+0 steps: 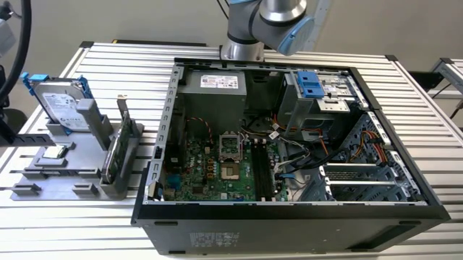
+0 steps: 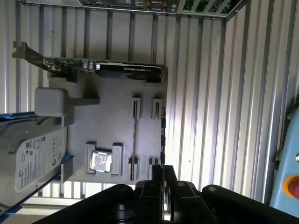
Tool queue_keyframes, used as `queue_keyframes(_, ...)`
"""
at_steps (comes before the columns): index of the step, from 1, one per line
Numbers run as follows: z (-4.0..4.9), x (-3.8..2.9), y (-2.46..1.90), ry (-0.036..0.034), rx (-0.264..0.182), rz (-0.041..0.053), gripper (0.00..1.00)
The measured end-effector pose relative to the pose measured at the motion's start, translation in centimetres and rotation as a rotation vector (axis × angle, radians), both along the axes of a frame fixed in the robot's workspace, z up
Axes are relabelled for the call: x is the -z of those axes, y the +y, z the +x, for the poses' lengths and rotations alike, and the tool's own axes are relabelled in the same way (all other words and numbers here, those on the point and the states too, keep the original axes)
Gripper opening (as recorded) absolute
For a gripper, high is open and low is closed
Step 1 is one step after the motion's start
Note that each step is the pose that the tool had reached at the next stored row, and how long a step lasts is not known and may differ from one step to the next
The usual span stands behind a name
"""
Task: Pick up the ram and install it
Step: 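Pick up the ram and move it above insertion slot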
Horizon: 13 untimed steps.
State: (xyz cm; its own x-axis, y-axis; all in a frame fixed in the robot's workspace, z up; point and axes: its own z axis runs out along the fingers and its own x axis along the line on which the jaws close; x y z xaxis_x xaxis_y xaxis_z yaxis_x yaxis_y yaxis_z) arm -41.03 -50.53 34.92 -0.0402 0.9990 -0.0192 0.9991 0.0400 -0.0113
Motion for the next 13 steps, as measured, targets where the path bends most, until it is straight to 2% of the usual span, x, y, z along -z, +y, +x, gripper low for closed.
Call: queue_keyframes(13,0.01,-1.00,-0.01,-0.0001,0.000,0.0001,0.00)
